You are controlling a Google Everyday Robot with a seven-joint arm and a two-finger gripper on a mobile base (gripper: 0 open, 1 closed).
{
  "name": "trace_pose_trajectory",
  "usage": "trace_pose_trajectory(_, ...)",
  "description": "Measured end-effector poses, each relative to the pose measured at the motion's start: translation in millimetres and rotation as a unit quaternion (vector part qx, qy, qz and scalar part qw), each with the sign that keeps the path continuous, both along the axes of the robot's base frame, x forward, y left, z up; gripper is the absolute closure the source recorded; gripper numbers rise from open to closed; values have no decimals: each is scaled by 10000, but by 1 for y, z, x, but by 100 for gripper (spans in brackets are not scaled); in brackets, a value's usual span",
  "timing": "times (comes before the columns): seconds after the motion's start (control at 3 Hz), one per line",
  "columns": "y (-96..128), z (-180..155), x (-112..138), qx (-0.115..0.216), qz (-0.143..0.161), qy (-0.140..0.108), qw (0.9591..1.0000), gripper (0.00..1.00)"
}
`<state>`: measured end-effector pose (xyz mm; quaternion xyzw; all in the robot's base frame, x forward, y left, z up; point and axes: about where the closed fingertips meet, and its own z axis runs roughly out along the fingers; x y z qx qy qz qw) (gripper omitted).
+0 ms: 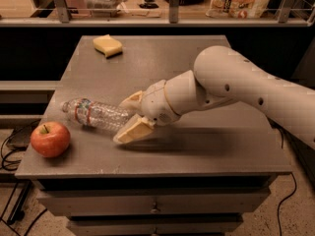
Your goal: Move water bottle near apple
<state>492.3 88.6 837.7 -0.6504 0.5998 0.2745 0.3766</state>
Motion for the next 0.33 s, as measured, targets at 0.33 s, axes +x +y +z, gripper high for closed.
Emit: trace_pose_trajectory(0.33,1,0,-1,-3,11,-3,10000,0)
